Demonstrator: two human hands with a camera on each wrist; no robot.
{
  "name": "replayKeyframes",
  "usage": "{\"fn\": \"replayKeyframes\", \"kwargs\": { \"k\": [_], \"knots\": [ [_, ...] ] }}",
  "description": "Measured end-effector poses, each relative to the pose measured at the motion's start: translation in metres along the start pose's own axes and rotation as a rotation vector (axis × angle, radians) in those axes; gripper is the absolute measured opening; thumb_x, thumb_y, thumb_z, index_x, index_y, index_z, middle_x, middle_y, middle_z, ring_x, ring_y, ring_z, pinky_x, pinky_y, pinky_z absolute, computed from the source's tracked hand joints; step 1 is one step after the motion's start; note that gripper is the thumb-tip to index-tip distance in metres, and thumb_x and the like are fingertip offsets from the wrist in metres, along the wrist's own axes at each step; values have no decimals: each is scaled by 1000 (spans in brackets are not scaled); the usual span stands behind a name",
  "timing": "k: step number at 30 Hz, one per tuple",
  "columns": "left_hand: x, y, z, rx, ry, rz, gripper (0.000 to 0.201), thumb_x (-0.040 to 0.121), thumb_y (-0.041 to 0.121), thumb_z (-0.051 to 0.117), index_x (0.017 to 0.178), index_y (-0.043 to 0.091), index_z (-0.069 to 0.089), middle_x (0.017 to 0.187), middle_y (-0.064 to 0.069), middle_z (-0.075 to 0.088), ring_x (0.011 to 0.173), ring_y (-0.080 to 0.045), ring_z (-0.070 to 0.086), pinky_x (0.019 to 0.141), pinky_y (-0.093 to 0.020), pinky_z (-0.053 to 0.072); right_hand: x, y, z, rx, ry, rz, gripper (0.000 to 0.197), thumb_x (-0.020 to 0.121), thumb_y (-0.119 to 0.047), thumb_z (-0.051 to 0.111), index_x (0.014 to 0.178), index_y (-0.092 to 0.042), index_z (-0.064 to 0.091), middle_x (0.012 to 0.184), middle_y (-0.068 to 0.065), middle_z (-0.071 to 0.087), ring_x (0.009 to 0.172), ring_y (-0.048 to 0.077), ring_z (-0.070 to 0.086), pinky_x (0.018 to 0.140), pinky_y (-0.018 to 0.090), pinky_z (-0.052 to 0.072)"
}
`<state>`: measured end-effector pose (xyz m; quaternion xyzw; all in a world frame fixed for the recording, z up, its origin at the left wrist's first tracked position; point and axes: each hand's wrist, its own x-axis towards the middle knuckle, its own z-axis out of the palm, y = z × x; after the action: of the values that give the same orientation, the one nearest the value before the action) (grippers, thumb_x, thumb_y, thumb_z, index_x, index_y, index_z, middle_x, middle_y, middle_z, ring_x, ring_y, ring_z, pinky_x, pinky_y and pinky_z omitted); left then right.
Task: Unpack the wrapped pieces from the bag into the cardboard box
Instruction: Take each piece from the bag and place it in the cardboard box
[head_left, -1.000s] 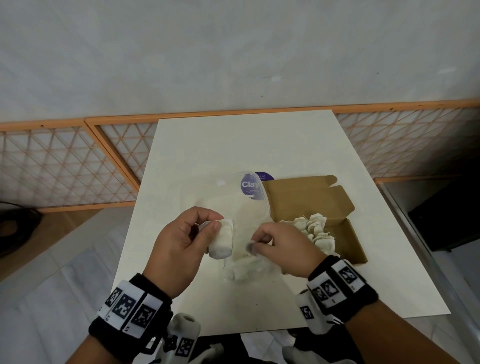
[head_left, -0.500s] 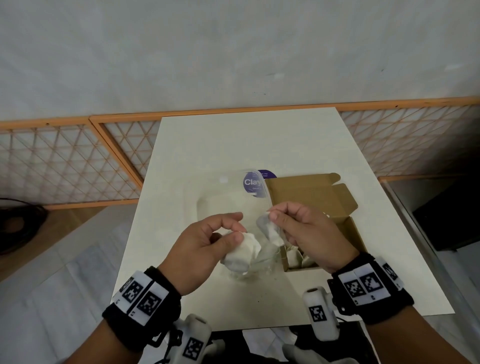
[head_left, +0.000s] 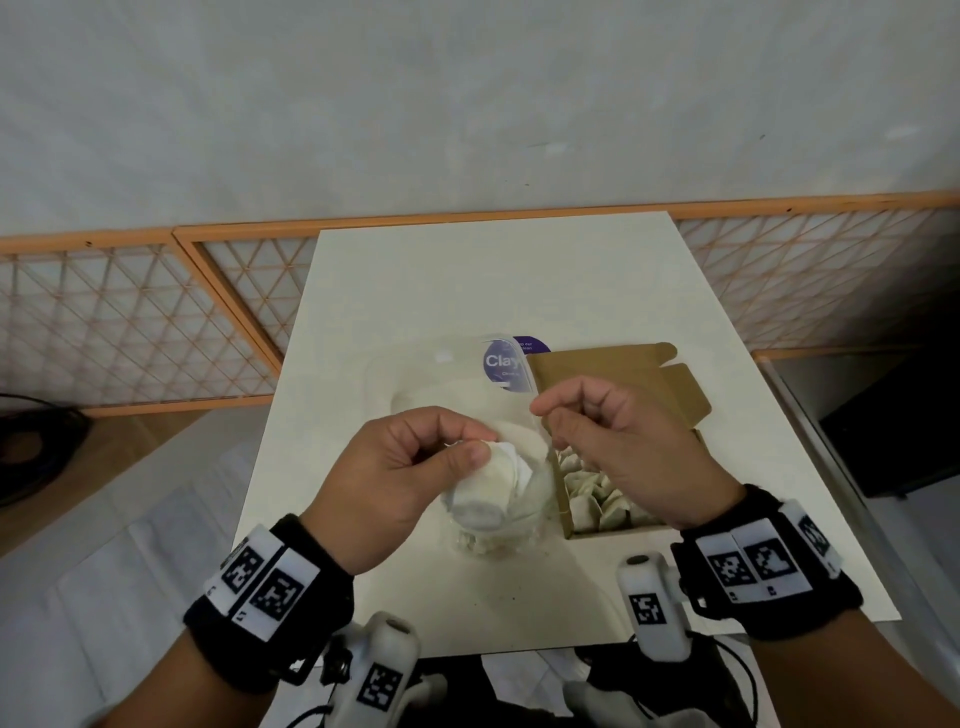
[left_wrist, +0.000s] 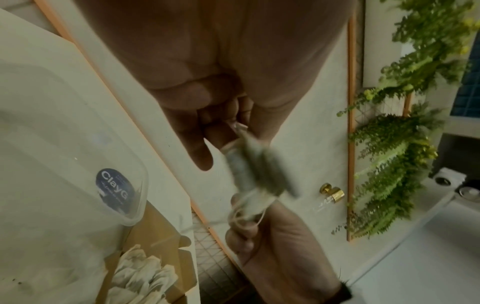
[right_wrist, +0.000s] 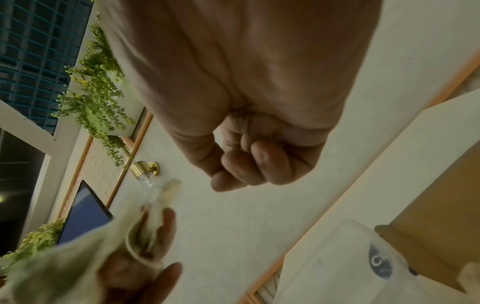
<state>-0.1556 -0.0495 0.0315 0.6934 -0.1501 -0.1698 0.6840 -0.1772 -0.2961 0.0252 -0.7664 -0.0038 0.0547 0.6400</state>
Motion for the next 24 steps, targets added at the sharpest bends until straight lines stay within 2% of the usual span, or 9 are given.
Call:
{"fn": "replayKeyframes", "kwargs": {
  "k": [2, 5, 7, 9, 12, 14, 17, 22, 24],
  "knots": [
    [-3, 1, -5, -22, 15, -14, 12, 86, 16, 71, 92, 14, 81, 100, -9, 80, 92, -17, 75, 81, -23, 58, 0, 0, -2, 7, 36, 29, 20, 105, -8, 57, 112, -17, 74, 85, 3, 71, 61, 4, 54, 59, 17, 44],
    [-4, 3, -8, -50, 38, -26, 14, 85, 16, 70, 93, 12, 81, 97, -10, 80, 89, -18, 75, 79, -24, 59, -6, -3, 4, 79, -5, 92, 25, 107, -23, 55, 128, -25, 69, 102, -2, 78, 61, 12, 54, 61, 25, 47],
    [-4, 3, -8, -61, 47, -25, 14, 85, 15, 70, 94, 12, 81, 97, -11, 80, 89, -19, 75, 79, -25, 59, -10, -6, 14, 133, -96, 144, 33, 104, -42, 59, 134, -33, 65, 86, -6, 76, 63, 18, 58, 63, 30, 49],
    [-3, 3, -7, -69, 53, -23, 14, 86, 15, 70, 94, 14, 81, 98, -11, 80, 89, -20, 75, 79, -26, 59, -11, -6, 24, 174, -214, 161, 44, 98, -54, 64, 133, -28, 66, 78, 0, 71, 64, 23, 60, 61, 31, 49],
    [-2, 4, -8, -85, 78, -22, 15, 86, 14, 69, 92, 17, 82, 99, -9, 80, 90, -18, 75, 77, -24, 58, -11, -4, 28, 133, -309, 79, 36, 104, -36, 59, 110, -1, 64, 69, 3, 61, 59, 18, 53, 60, 33, 46],
    [-1, 5, -10, -81, 111, -25, 14, 85, 16, 69, 91, 17, 82, 100, -8, 80, 92, -17, 75, 80, -25, 58, -11, -3, 24, 105, -295, 54, 24, 108, -27, 55, 96, -11, 69, 62, 1, 45, 56, 16, 43, 59, 33, 44],
    [0, 7, -15, -73, 150, -22, 15, 84, 19, 70, 91, 22, 82, 104, -8, 80, 98, -19, 74, 89, -34, 57, -10, 0, 12, 110, -214, 83, 27, 108, -30, 51, 103, -12, 70, 64, 3, 32, 57, 16, 35, 57, 31, 44],
    [1, 5, -21, -69, 165, -14, 10, 88, 20, 74, 94, 22, 82, 105, -11, 79, 97, -21, 73, 86, -35, 55, -9, 8, -5, 174, -121, 107, 31, 110, -30, 47, 104, -9, 69, 65, 2, 32, 57, 15, 33, 55, 28, 43],
    [1, 6, -20, -75, 175, -14, 13, 87, 19, 70, 93, 23, 82, 102, -9, 80, 93, -19, 73, 81, -31, 56, -8, 16, -7, 89, -51, 142, 28, 110, -29, 48, 107, -13, 70, 65, -1, 42, 60, 14, 40, 57, 27, 44]
  ]
}}
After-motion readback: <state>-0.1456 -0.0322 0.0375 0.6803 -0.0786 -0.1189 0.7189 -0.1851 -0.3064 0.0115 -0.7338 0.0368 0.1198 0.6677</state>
